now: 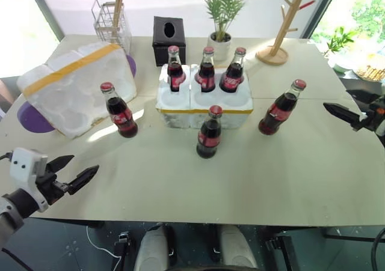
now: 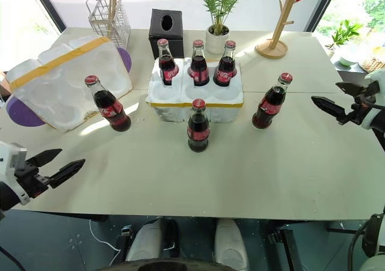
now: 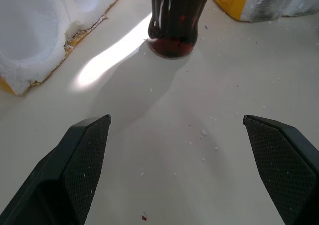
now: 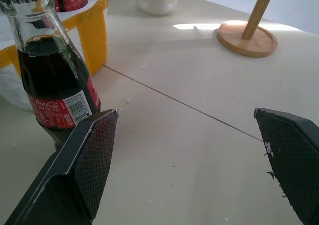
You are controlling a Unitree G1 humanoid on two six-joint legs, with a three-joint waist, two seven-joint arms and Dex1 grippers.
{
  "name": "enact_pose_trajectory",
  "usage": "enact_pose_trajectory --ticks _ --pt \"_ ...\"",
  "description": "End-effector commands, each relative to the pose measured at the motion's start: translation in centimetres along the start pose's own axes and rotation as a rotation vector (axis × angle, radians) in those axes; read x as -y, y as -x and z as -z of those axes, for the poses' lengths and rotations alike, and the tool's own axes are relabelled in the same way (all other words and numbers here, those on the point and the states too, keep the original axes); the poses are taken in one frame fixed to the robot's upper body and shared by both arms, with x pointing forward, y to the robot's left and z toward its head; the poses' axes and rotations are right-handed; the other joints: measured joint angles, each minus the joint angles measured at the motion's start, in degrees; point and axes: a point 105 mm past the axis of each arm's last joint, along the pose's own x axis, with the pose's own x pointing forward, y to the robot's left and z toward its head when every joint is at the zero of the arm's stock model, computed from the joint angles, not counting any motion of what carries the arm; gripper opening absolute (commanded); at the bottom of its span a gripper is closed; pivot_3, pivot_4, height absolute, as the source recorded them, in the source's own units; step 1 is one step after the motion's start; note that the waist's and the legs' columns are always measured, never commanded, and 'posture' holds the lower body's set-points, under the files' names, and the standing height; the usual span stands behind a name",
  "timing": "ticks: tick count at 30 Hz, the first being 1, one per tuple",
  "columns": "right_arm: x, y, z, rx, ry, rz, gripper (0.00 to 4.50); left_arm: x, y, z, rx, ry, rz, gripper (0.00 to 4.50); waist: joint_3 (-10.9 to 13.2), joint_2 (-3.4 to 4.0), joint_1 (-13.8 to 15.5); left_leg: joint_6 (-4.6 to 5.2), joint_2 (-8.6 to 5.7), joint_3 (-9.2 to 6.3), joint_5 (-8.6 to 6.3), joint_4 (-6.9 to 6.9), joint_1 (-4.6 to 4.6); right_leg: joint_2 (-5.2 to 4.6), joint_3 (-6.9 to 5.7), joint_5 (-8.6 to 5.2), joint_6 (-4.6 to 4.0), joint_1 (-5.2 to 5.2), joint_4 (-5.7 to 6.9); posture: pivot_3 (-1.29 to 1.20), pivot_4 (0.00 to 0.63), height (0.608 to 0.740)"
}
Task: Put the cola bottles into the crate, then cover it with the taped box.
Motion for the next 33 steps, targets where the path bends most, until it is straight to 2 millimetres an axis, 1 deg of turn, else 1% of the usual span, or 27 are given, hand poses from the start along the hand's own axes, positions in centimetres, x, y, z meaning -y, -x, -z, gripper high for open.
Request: enact_pose_trajectory --ticks 1,9,12,14,16,17,20,21,23,25,28,29,30,32,33 --pt "0.3 0.1 -1.3 0.045 0.034 0.003 4.50 0.4 0.3 -1.1 0.030 -0.057 0.013 4.46 0.0 0.00 0.0 0.00 0.00 0.00 0.00 0.00 0.00 0.00 0.00 0.00 0.00 0.00 0.00 0.00 0.150 0.740" --pt "0.4 0.0 -0.7 0.028 0.034 0.012 4.50 0.0 0.1 -1.1 0.048 -0.033 -0.023 4.46 0.0 0.01 0.0 0.00 0.00 0.00 0.00 0.00 0.00 0.01 0.00 0.00 0.00 0.00 0.00 0.00 0.150 0.740" --pt "0.3 0.1 -0.4 0.015 0.011 0.009 4.50 0.1 -0.3 -1.1 0.067 -0.030 -0.020 4.46 0.0 0.01 0.0 0.00 0.00 0.00 0.00 0.00 0.00 0.02 0.00 0.00 0.00 0.01 0.00 0.00 0.150 0.740" --pt "-0.1 -0.1 -0.2 0.003 0.007 -0.018 4.50 0.5 -0.9 -1.6 0.102 -0.013 -0.004 4.46 0.0 0.01 0.1 0.00 -0.01 0.00 0.00 0.01 0.01 0.01 0.00 0.00 0.00 0.02 0.00 0.00 0.150 0.740" --pt "-0.5 0.3 -0.5 -0.015 0.022 -0.045 4.50 0.7 -1.5 -2.4 0.138 -0.029 -0.002 4.46 0.0 0.00 0.2 0.00 -0.01 0.00 0.01 0.01 0.01 0.01 0.00 0.00 0.00 0.04 0.00 0.00 0.150 0.740" --pt "-0.6 0.7 -1.0 -0.023 0.029 -0.060 4.50 0.6 -1.7 -2.8 0.156 -0.036 -0.008 4.46 0.0 0.01 0.2 0.00 -0.01 -0.01 0.01 0.01 0.01 0.02 -0.01 0.00 0.00 0.05 0.00 0.00 0.150 0.740" --pt "-1.1 2.7 -3.0 -0.024 0.015 -0.123 4.50 0.6 -2.6 -4.5 0.212 -0.052 0.006 4.46 0.0 0.07 0.5 0.01 -0.02 -0.01 0.01 0.01 0.00 0.02 -0.01 0.01 0.01 0.06 0.01 0.00 0.150 0.740" --pt "-1.6 3.5 -3.8 -0.027 0.023 -0.159 4.50 0.5 -3.0 -5.0 0.227 -0.062 0.011 4.46 0.0 0.22 0.7 0.01 -0.04 -0.01 0.01 0.01 -0.02 0.01 -0.01 0.01 0.01 0.05 0.01 0.00 0.150 0.740" --pt "-2.7 5.0 -5.3 -0.038 0.033 -0.224 4.50 0.2 -3.8 -6.1 0.256 -0.075 0.012 4.46 0.0 0.29 0.6 0.02 -0.08 -0.01 0.01 0.01 -0.01 -0.01 -0.01 0.01 0.02 0.06 0.01 0.00 0.150 0.740" --pt "-4.2 6.3 -6.8 -0.035 0.024 -0.294 4.50 0.3 -4.7 -7.1 0.280 -0.086 0.030 4.46 0.0 0.28 0.5 0.02 -0.06 -0.05 0.01 0.02 0.05 0.03 -0.02 0.01 0.02 0.13 0.00 0.00 0.150 0.740" --pt "-7.6 7.8 -8.8 -0.017 0.004 -0.422 4.50 0.5 -5.6 -7.8 0.283 -0.099 0.073 4.46 0.0 0.19 0.1 0.02 -0.01 -0.07 0.00 0.01 0.17 0.09 -0.03 0.01 0.02 0.24 0.00 0.00 0.150 0.740" --pt "-9.0 8.2 -9.6 -0.003 -0.004 -0.472 4.50 0.5 -5.9 -8.0 0.283 -0.104 0.083 4.46 0.0 0.18 0.1 0.02 0.02 -0.07 0.00 0.01 0.20 0.13 -0.01 0.01 0.02 0.24 0.00 0.00 0.150 0.740" --pt "-10.0 8.4 -10.0 0.004 -0.009 -0.502 4.50 0.5 -6.1 -8.1 0.283 -0.108 0.089 4.46 0.0 0.19 0.0 0.03 0.03 -0.07 -0.01 0.01 0.22 0.14 -0.01 0.00 0.02 0.26 0.00 0.00 0.150 0.740" --pt "-12.5 8.8 -11.2 0.045 -0.026 -0.584 4.50 0.2 -6.7 -8.4 0.287 -0.115 0.088 4.46 0.0 0.18 0.2 0.03 0.04 -0.07 -0.01 -0.02 0.23 0.16 0.00 0.00 0.02 0.25 0.00 0.00 0.150 0.740" --pt "-13.7 8.8 -11.5 0.055 -0.024 -0.618 4.50 0.1 -7.1 -8.6 0.289 -0.117 0.089 4.46 0.0 0.16 0.3 0.03 0.05 -0.08 -0.01 -0.02 0.23 0.17 0.00 0.00 0.01 0.25 0.00 0.00 0.150 0.740"
